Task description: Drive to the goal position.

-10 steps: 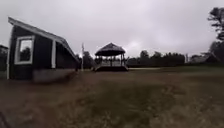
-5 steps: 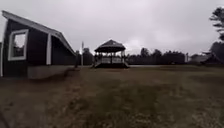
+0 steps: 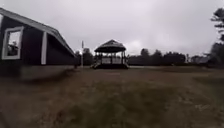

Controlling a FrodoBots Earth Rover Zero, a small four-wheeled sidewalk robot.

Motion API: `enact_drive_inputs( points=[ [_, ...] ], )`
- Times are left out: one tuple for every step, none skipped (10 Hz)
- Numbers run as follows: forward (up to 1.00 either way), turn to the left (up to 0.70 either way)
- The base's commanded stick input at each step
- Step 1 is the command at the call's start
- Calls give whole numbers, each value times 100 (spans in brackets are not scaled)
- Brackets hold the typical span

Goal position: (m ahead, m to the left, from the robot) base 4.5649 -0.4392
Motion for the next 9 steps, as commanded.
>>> enact_drive_inputs(
  points=[
    [70,0],
    [70,0],
    [70,0],
    [70,0],
    [70,0],
    [70,0],
    [70,0],
    [70,0],
    [70,0]
  ],
)
